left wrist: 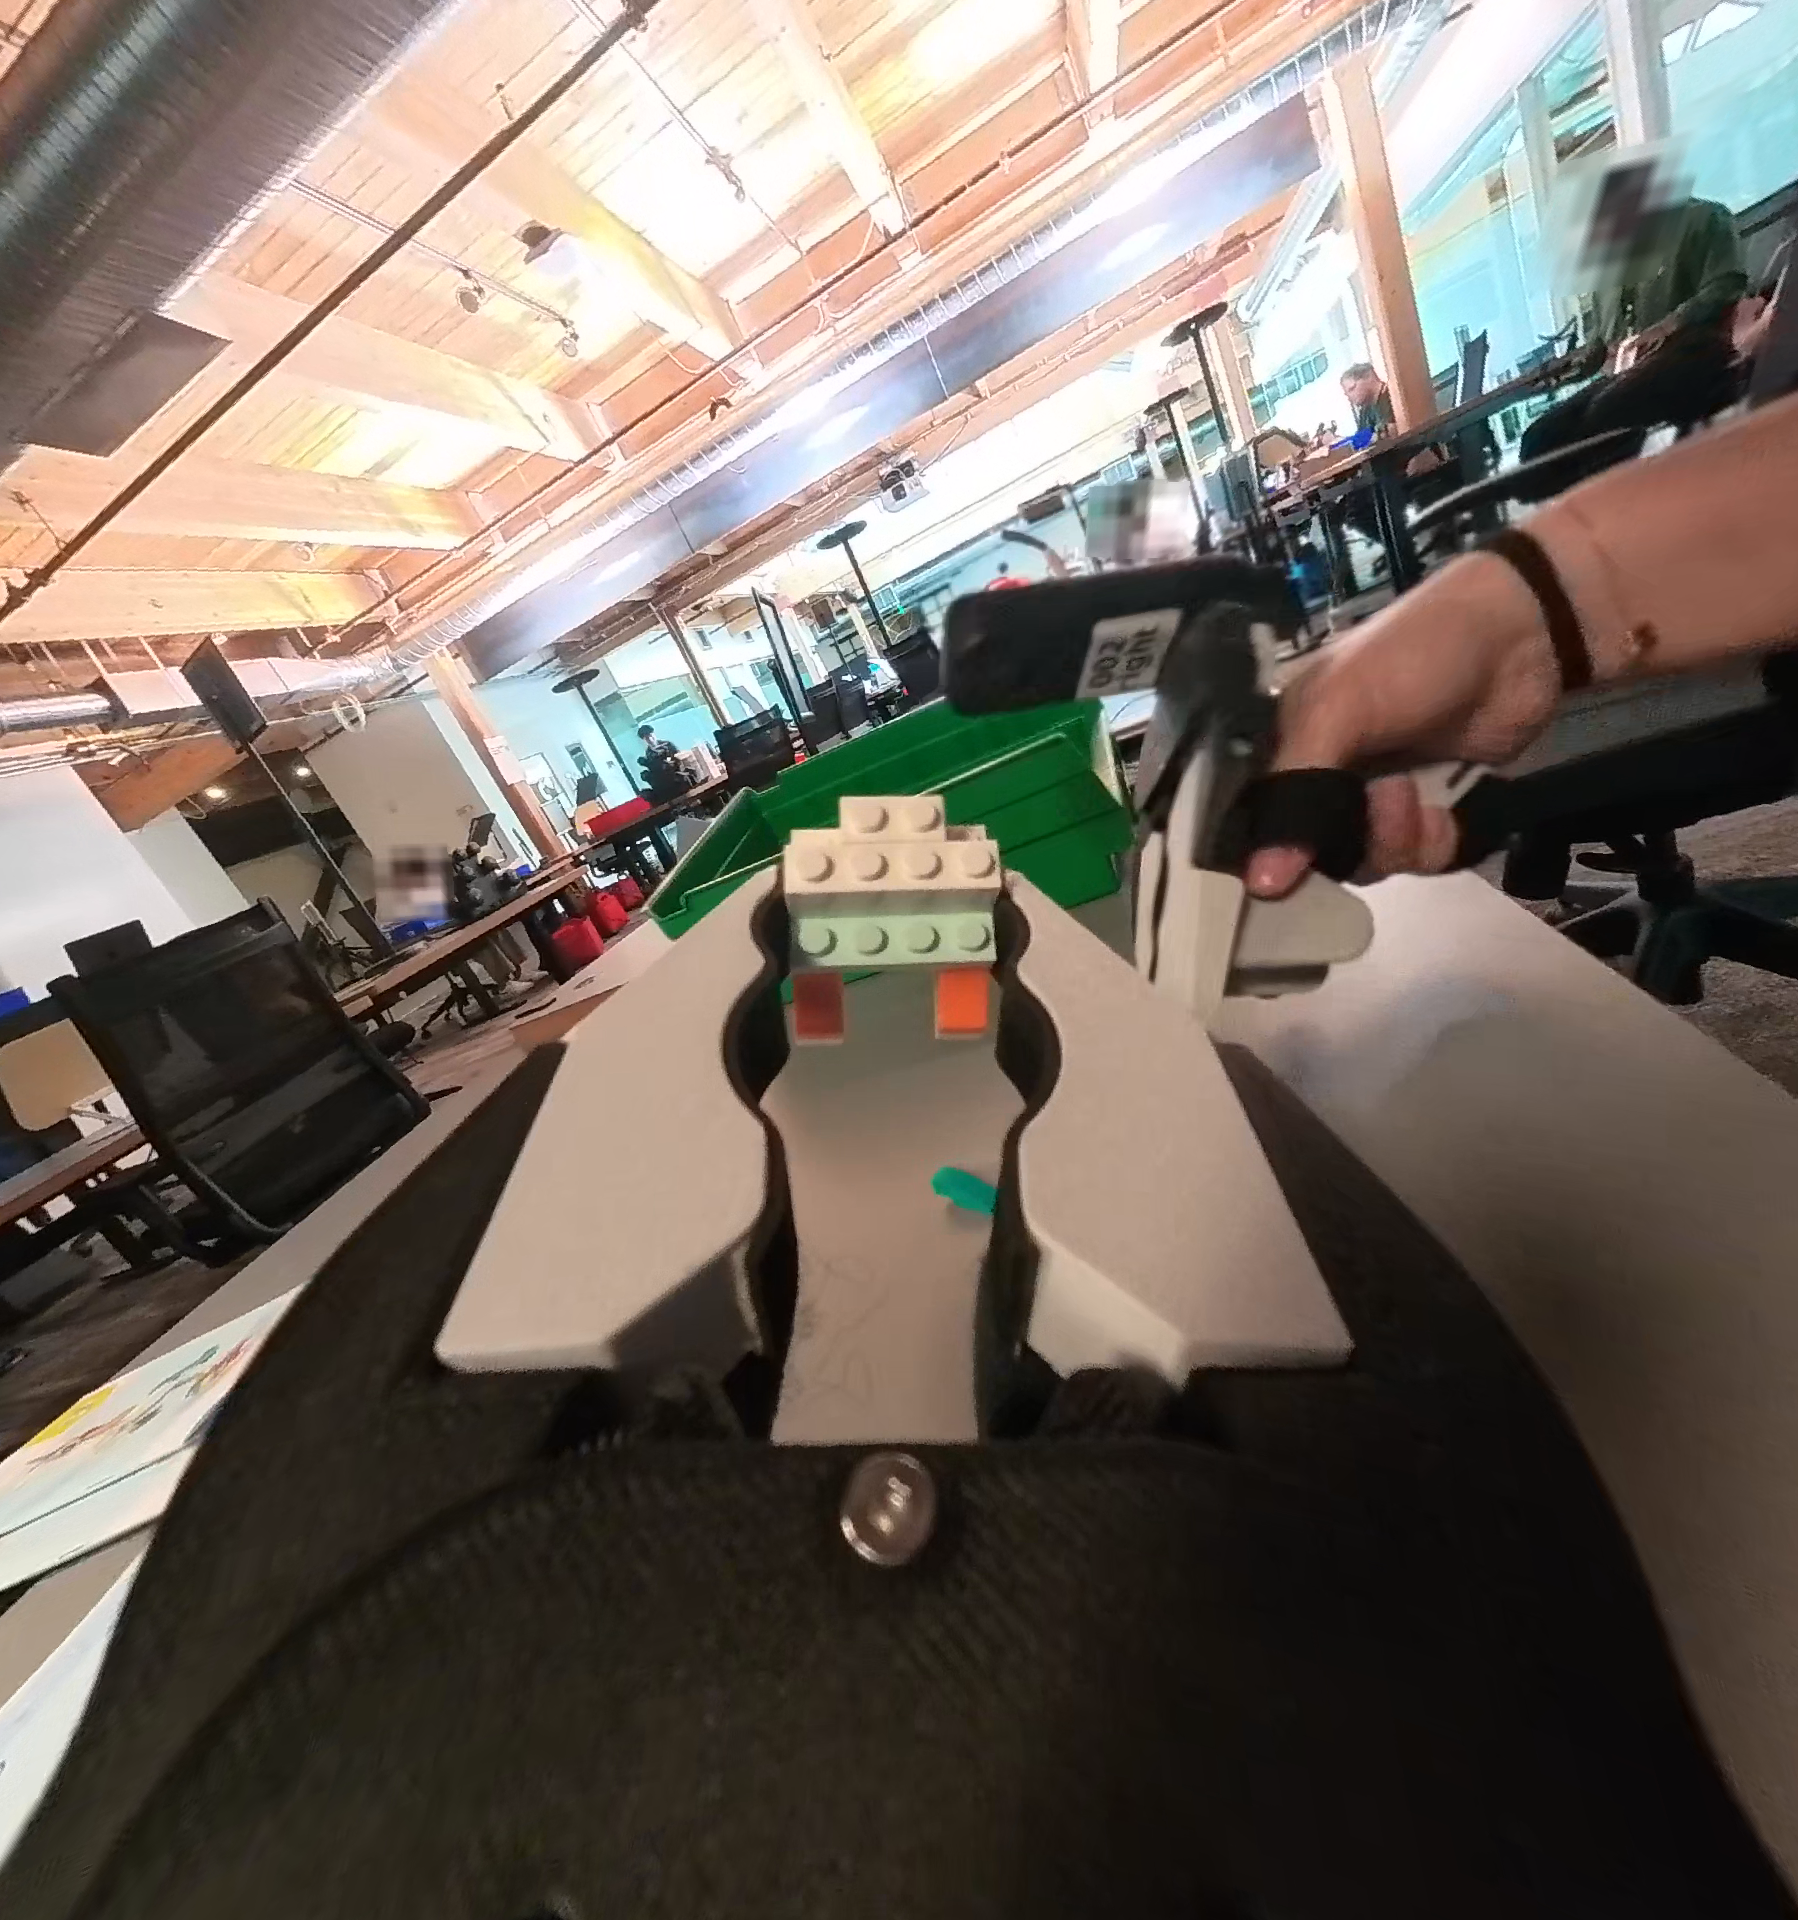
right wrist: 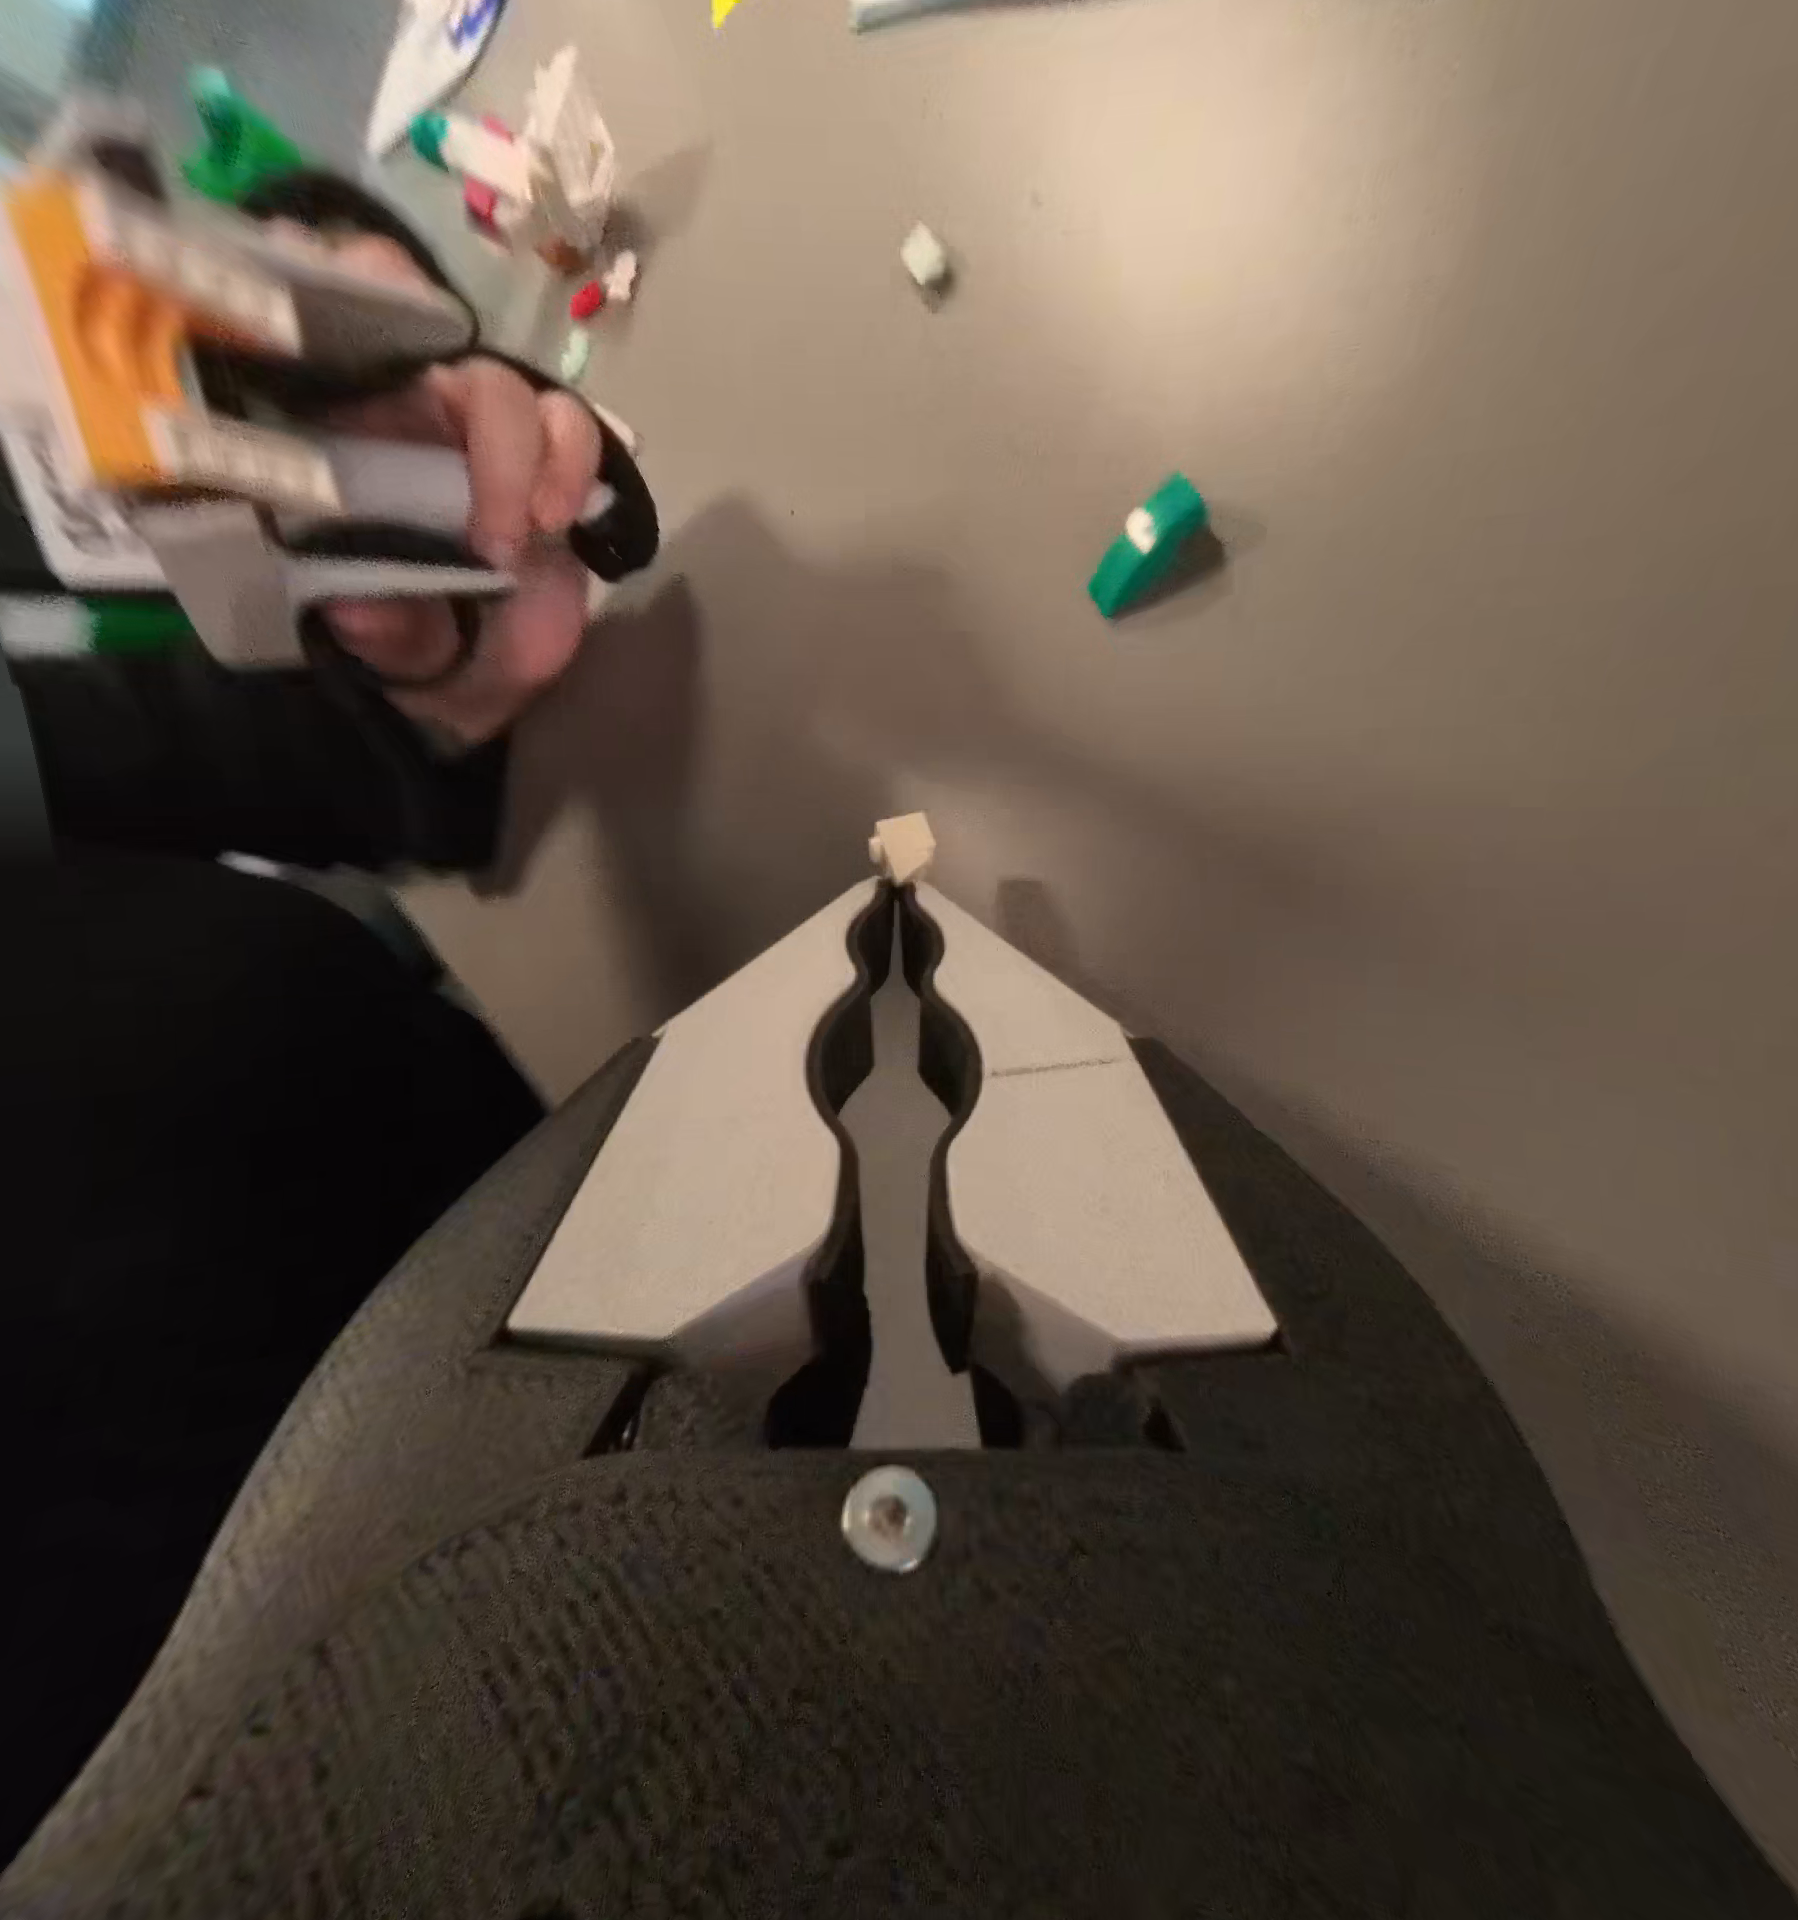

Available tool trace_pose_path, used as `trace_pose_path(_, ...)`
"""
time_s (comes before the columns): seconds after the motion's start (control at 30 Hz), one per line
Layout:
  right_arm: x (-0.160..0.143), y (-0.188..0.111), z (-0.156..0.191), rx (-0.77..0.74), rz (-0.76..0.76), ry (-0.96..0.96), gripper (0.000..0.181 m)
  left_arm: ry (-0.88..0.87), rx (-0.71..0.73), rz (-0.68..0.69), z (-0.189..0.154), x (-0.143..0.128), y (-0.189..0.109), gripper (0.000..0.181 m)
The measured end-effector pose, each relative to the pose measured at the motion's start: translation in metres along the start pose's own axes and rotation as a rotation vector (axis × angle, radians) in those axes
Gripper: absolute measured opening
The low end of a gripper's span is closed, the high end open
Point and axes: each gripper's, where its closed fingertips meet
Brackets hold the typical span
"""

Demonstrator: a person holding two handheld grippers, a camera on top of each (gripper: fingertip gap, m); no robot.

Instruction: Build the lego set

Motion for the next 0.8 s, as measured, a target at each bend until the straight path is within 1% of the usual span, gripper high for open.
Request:
trace_pose_path(0.03,0.000,-0.002,0.000,0.051,0.025,0.089,0.000,0.002,-0.002,-0.001,-0.001,0.000,0.000,0.036)
trace_pose_path(0.1,-0.003,-0.004,-0.001,0.111,0.096,0.190,0.000,0.001,-0.006,-0.003,-0.002,0.001,0.000,0.036)
trace_pose_path(0.27,-0.010,-0.008,-0.010,0.159,0.294,0.363,0.000,-0.008,-0.012,-0.008,-0.003,0.002,0.000,0.036)
trace_pose_path(0.47,-0.014,-0.008,-0.017,0.150,0.421,0.452,0.000,-0.003,-0.014,-0.011,-0.004,0.003,-0.001,0.036)
trace_pose_path(0.57,-0.015,-0.009,-0.019,0.149,0.439,0.477,0.014,-0.007,-0.014,-0.012,-0.004,0.003,-0.002,0.036)
trace_pose_path(0.63,-0.014,-0.012,-0.016,0.151,0.430,0.466,0.024,-0.012,-0.014,-0.012,-0.003,0.003,-0.002,0.036)
trace_pose_path(0.7,-0.014,-0.016,-0.019,0.099,0.415,0.390,0.028,-0.020,-0.012,-0.012,-0.002,0.003,-0.002,0.036)
trace_pose_path(0.73,-0.012,-0.017,-0.020,0.063,0.390,0.307,0.030,-0.025,-0.011,-0.013,-0.002,0.003,-0.002,0.036)
trace_pose_path(0.8,-0.002,-0.016,-0.014,0.017,0.305,0.073,0.029,-0.036,-0.014,-0.015,-0.002,0.003,-0.001,0.036)
Point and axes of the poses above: each gripper's, where its closed fingertips meet, y out along the fingers, x out of its top, z = x × y across the jaws, and after that the axes turned 7 degrees about z, right-handed
